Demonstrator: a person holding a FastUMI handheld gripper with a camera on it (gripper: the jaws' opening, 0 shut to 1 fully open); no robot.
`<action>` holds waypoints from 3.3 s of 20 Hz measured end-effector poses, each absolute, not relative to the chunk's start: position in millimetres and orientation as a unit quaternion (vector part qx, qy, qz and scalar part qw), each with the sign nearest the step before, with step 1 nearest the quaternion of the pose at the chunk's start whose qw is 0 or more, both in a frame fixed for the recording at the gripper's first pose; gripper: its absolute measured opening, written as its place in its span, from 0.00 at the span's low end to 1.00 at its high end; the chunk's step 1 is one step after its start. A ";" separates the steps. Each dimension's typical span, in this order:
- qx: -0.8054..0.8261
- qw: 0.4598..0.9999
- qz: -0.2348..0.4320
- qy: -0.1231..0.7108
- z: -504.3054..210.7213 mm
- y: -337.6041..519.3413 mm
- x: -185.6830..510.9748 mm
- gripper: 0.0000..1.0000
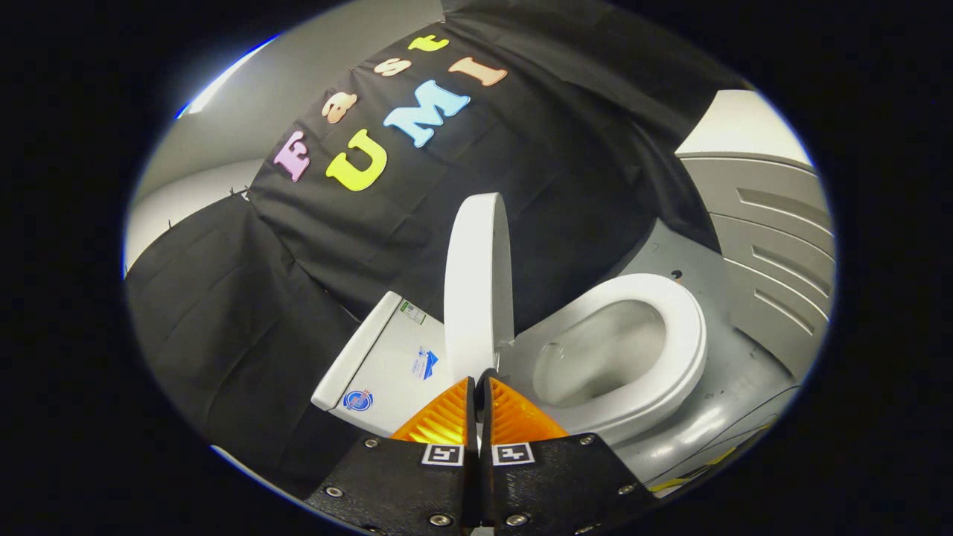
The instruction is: Open the toilet lid.
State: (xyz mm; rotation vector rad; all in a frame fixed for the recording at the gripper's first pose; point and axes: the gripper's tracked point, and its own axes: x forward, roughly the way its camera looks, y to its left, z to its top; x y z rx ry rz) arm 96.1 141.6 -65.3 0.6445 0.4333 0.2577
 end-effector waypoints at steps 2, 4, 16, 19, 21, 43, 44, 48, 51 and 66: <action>0.306 0.920 0.132 0.208 -58.7 150.4 96.1 0.00; 0.292 0.925 0.138 0.203 -51.7 160.0 96.2 0.00; 0.227 0.936 0.189 0.192 -17.3 227.5 96.2 0.00; 0.212 0.936 0.205 0.192 -14.0 247.2 93.5 0.00; 0.201 0.937 0.213 0.190 -10.1 258.7 93.6 0.00; 0.105 0.939 0.279 0.173 -16.2 370.0 100.8 0.00; 0.099 0.939 0.280 0.171 -16.3 374.2 101.0 0.00; 0.080 0.938 0.289 0.172 -23.8 386.3 95.6 0.00; 0.079 0.935 0.293 0.182 -23.9 390.9 99.6 0.02; -0.019 0.980 0.188 0.059 60.7 210.7 104.9 0.95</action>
